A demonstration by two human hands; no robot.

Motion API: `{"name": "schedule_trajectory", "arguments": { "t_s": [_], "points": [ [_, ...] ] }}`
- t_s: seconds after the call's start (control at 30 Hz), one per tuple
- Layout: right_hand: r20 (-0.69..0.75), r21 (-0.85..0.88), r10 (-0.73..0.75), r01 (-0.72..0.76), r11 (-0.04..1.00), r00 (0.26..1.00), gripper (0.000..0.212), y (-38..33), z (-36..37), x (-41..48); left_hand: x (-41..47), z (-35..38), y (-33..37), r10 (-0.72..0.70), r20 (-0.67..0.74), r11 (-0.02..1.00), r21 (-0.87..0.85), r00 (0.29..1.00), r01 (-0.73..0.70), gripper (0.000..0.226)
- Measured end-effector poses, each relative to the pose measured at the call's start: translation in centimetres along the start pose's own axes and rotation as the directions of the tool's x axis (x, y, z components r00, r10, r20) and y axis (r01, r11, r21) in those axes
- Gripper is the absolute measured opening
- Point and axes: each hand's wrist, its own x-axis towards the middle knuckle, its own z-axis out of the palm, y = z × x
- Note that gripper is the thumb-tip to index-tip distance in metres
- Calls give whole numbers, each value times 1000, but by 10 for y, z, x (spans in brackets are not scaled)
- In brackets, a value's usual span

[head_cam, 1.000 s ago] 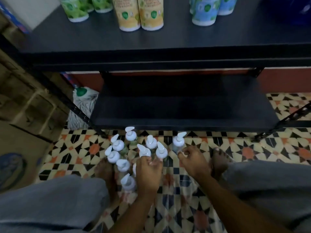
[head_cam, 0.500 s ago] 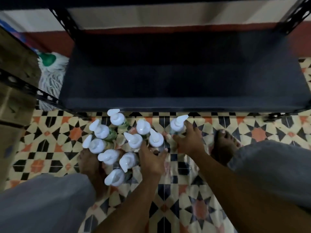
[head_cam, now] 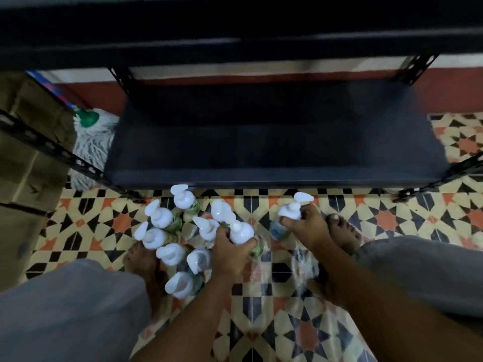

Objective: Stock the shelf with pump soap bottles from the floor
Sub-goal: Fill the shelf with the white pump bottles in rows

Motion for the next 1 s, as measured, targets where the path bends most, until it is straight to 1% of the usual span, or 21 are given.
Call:
{"name": "schedule_trajectory", "arguments": {
  "t_s": [0.07, 0.1, 0.13, 0.2, 0.33, 0.4, 0.43, 0.5, 0.57, 0.63, 0.73, 0.8, 0.83, 0.93, 1.0],
  "points": [
    [0, 67, -11, 11, 998, 1000, 57, -16, -16, -15, -11, -15, 19, 36, 38, 999, -3, 999, -36, 51],
    [4, 112, -19, 19, 994, 1000, 56, -26, -24, -23, -16, -23, 29, 52, 43, 999, -16, 998, -51, 56],
    [-4, 147, -32, 32, 989, 999, 49, -42, -31, -36, -23, -32, 43, 63, 52, 997, -42, 997, -61, 57],
    [-20, 207, -70, 72, 976, 997, 34, -70, -44, -58, -34, -51, 72, 91, 53, 992, -96, 994, -86, 49],
    [12, 288, -195, 183, 940, 981, 24, -131, -61, -102, -64, -94, 137, 206, 40, 954, -231, 978, -191, 39],
    [32, 335, -257, 232, 913, 966, 23, -160, -64, -121, -79, -110, 168, 243, 34, 924, -312, 970, -220, 39],
    [31, 359, -304, 273, 892, 952, 24, -180, -65, -140, -91, -124, 185, 274, 15, 890, -384, 962, -247, 40],
    [51, 409, -357, 306, 859, 933, 28, -208, -64, -162, -108, -140, 212, 317, 27, 838, -477, 948, -266, 34],
    [72, 457, -412, 337, 823, 908, 27, -233, -63, -182, -125, -157, 234, 366, 21, 794, -528, 930, -300, 26],
    [91, 502, -457, 355, 789, 885, 28, -254, -61, -204, -144, -176, 250, 399, 16, 758, -568, 917, -320, 32],
    [142, 561, -497, 344, 753, 856, 44, -276, -57, -229, -165, -198, 258, 414, 45, 750, -583, 909, -313, 57],
    [187, 610, -509, 307, 731, 841, 43, -284, -54, -242, -172, -206, 253, 399, 67, 744, -606, 914, -281, 65],
    [209, 636, -507, 278, 720, 836, 46, -284, -51, -246, -175, -208, 249, 394, 71, 735, -623, 916, -268, 66],
    [291, 666, -486, 189, 721, 824, 66, -277, -41, -245, -178, -210, 239, 381, 132, 718, -666, 915, -203, 63],
    [347, 686, -468, 120, 717, 813, 75, -272, -35, -244, -178, -210, 235, 373, 169, 706, -689, 912, -161, 63]
  ]
}}
